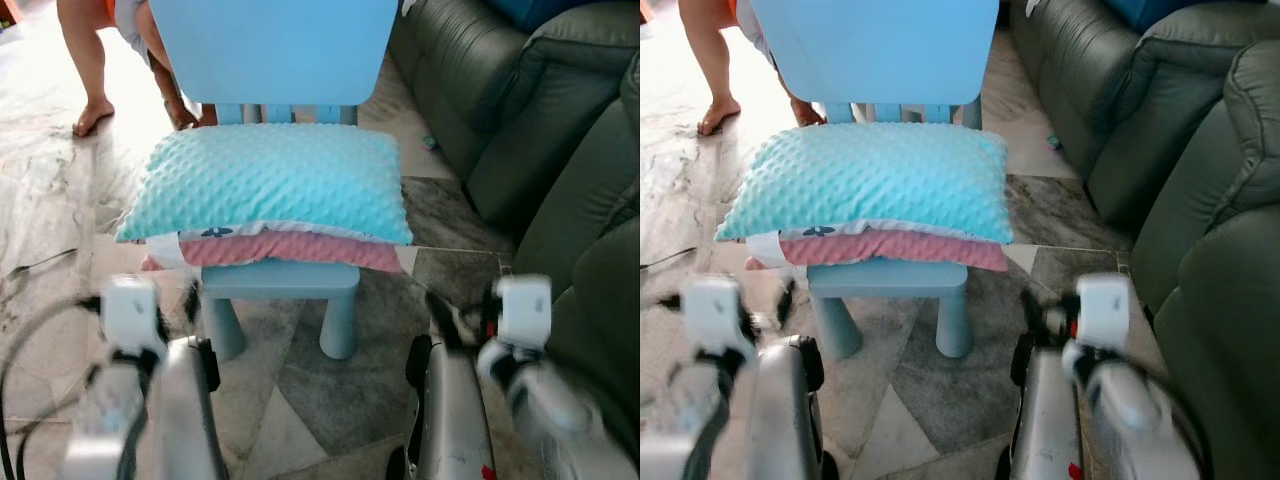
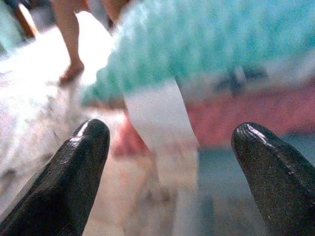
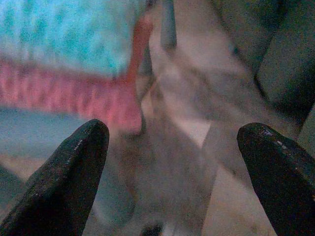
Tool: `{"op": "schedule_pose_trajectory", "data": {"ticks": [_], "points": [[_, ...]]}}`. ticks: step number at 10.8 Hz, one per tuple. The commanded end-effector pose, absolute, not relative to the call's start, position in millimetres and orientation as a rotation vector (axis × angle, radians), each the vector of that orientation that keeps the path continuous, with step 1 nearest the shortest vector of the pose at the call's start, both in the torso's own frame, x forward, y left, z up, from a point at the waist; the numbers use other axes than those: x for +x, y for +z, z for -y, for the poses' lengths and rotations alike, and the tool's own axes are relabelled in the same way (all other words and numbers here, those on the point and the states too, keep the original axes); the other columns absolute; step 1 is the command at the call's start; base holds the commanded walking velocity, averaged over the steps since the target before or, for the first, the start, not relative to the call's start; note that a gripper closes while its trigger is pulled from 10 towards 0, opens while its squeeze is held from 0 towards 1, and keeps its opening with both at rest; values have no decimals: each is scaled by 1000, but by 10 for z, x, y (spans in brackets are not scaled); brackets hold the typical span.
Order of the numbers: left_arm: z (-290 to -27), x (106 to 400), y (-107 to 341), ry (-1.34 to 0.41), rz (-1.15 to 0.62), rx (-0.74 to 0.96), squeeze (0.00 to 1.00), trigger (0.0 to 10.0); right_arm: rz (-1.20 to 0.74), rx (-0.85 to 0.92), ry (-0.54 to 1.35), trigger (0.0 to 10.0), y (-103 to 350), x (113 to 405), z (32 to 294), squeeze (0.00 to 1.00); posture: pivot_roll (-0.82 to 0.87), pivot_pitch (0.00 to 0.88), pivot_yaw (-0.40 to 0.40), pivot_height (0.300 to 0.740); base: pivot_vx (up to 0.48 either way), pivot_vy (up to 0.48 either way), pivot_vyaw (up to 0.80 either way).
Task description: Move the pillow to the sofa
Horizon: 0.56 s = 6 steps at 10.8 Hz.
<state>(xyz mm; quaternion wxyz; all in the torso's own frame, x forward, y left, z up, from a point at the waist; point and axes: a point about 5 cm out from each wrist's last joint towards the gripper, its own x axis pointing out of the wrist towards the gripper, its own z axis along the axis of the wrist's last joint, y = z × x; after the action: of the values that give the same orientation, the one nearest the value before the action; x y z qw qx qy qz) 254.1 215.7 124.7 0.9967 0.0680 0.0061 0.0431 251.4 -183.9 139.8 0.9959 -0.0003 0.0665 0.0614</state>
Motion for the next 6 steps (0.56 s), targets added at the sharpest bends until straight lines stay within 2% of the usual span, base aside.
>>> {"op": "schedule_pose_trajectory", "data": {"ticks": [1,4,5,6], "points": [[-2224,2579,1307,116,16,140,0,10000,-101,-7,116,10000,1475,2573,1885,0,-110,109,-31,380,0,0,0],[-2593,2931,1623,283,108,119,0,10000,65,-3,150,10000,1968,3059,1977,0,-108,108,-31,380,0,0,0],[-2770,3079,1771,392,163,-13,0,10000,131,-10,191,10000,2206,3277,1970,0,-97,106,-36,380,0,0,0],[-2778,3117,1833,402,188,-50,0,10000,160,-32,207,10000,2294,3326,1946,0,-94,103,-39,380,0,0,0]]}}
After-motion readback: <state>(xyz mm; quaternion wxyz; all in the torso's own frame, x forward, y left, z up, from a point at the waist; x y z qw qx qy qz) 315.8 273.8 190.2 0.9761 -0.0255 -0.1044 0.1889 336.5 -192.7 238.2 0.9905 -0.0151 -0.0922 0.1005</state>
